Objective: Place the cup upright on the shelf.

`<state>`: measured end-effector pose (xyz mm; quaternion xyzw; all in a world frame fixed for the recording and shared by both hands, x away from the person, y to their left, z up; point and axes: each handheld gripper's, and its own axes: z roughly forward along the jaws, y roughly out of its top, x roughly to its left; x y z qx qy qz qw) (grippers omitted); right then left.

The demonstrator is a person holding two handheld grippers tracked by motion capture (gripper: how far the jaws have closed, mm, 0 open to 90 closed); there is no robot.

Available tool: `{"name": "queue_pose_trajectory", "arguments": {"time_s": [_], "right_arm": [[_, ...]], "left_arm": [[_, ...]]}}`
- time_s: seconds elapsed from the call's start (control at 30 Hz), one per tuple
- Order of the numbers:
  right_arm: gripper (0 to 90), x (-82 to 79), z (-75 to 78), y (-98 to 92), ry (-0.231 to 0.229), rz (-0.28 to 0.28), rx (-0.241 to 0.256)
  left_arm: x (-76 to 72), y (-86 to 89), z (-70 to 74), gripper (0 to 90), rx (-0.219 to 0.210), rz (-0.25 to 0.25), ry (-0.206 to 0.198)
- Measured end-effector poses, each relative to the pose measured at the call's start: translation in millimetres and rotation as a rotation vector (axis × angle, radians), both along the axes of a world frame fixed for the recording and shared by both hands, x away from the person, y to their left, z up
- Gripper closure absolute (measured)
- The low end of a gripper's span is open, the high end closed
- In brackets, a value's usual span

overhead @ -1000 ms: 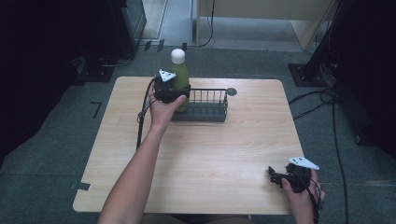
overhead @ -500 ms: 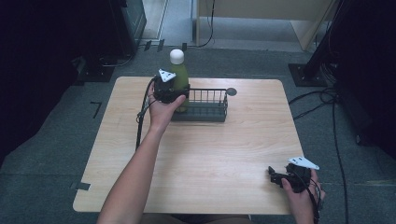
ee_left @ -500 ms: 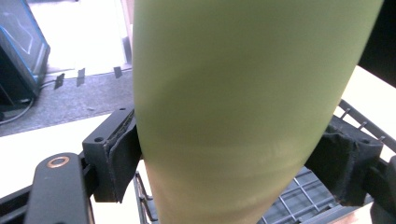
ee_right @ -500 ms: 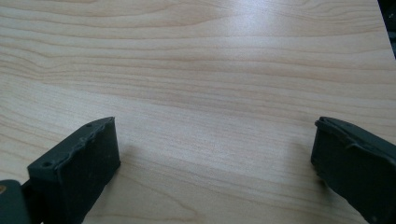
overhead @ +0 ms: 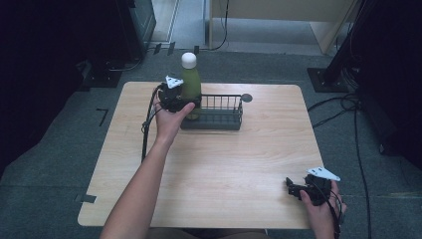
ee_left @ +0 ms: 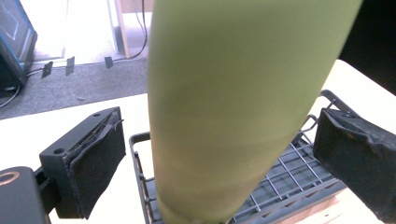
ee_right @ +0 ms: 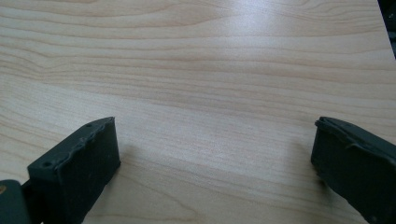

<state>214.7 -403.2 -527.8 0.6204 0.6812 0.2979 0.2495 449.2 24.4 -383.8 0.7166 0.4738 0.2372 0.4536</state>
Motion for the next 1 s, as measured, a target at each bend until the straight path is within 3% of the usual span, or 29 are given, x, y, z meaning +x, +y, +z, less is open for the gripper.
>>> {"name": "queue_pose_trajectory", "arguments": {"time_s": [0.53,1.0], "right_arm": [[0.4,0.1,0.0,-0.1,-0.001,0.001,-0.001],[0.4,0.1,-0.1,-0.1,-0.001,0.001,-0.002]], "left_arm": [[-31.9,20.8,6.9,3.3,-0.006,-0.013,-0.029],[-64.7,38.4,-17.1,3.3,0.011,-0.006,-0.014]]}}
